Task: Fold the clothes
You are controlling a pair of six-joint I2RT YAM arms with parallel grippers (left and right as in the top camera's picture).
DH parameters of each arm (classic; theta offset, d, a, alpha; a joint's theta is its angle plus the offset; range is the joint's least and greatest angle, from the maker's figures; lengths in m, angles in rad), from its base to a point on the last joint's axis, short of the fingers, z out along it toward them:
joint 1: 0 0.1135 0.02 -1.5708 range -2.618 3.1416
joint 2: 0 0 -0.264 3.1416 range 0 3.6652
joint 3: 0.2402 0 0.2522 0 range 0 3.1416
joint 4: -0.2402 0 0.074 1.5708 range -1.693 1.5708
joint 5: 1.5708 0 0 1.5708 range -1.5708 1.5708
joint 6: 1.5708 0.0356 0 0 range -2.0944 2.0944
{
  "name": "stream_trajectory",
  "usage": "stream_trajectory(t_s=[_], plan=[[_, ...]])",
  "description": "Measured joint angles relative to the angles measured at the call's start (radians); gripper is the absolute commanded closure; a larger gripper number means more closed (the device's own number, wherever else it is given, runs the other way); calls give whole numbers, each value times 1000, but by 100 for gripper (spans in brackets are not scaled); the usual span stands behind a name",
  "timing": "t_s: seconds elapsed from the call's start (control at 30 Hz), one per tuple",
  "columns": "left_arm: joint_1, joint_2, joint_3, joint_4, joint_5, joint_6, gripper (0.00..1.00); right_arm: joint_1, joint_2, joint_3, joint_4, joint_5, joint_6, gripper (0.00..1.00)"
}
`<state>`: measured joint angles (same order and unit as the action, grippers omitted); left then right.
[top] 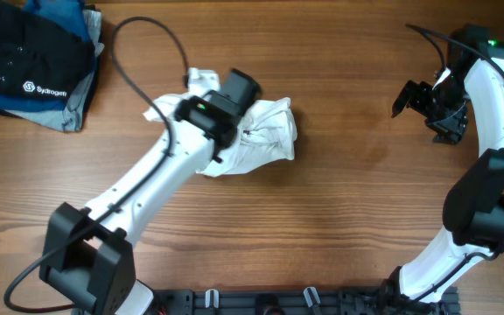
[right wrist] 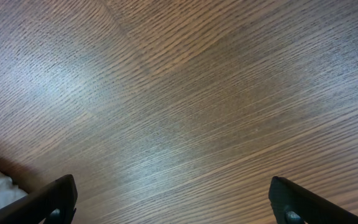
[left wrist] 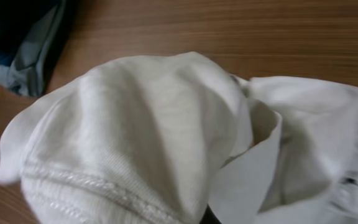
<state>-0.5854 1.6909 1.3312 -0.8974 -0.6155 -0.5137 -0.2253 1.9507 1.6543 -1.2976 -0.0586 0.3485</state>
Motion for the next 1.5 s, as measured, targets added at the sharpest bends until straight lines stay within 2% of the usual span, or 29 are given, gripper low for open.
stream_trajectory(t_s=[0.2,0.4,0.63,0.93,1.03,1.1,1.13,1.17,1.2,1.27,1.33,1.43,1.5], plan=[[-97,0,11,134,-31,0,96,0,0,0,0,0,0,0],[-131,0,16,245,-38,5,96,0,0,0,1,0,0,0],[-147,0,17,270,-22,24,96,0,0,0,3,0,0,0],[-147,61,23,284,79,31,90,0,0,0,3,0,0,0],[-152,129,24,320,135,37,54,0,0,0,4,0,0,0],[-163,177,24,349,171,39,56,0,0,0,4,0,0,0],[-171,199,24,359,189,39,46,0,0,0,4,0,0,0],[-182,220,24,364,206,37,29,0,0,0,4,0,0,0],[-190,231,24,369,216,42,20,0,0,0,4,0,0,0],[-211,249,24,391,237,42,23,0,0,0,4,0,0,0],[-237,256,24,421,250,52,32,0,0,0,4,0,0,0],[-285,256,32,439,263,89,28,0,0,0,3,0,-1,0],[-308,256,43,439,264,105,34,0,0,0,3,-1,-2,0]])
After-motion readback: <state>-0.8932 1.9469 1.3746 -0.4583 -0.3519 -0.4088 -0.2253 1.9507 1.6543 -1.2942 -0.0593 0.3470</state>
